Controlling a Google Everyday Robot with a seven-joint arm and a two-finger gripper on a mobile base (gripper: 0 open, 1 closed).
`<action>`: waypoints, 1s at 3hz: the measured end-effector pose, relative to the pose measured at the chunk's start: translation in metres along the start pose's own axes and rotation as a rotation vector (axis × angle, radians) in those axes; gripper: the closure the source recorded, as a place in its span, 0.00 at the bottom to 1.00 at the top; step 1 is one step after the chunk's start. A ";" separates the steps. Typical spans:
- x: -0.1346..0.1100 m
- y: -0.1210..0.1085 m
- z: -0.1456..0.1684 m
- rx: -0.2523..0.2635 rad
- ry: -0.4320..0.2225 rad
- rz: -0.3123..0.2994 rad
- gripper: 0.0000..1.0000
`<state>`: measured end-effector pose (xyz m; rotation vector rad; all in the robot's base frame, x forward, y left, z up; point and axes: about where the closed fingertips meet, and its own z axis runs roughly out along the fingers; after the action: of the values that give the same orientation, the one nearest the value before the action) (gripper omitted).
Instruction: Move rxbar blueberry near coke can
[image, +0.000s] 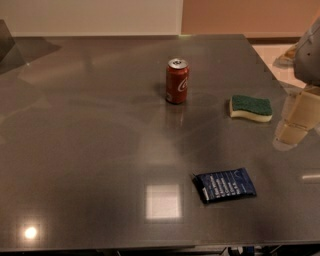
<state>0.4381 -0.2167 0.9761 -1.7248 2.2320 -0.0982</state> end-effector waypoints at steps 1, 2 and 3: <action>0.000 0.000 0.000 0.000 0.000 0.000 0.00; -0.004 0.008 0.009 -0.033 -0.007 -0.029 0.00; -0.014 0.024 0.024 -0.069 -0.024 -0.089 0.00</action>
Offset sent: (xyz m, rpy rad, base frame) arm -0.0103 0.0158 -0.0287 0.0125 0.0847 0.0859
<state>0.4257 -0.1938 0.9498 -1.8514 2.1659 -0.0214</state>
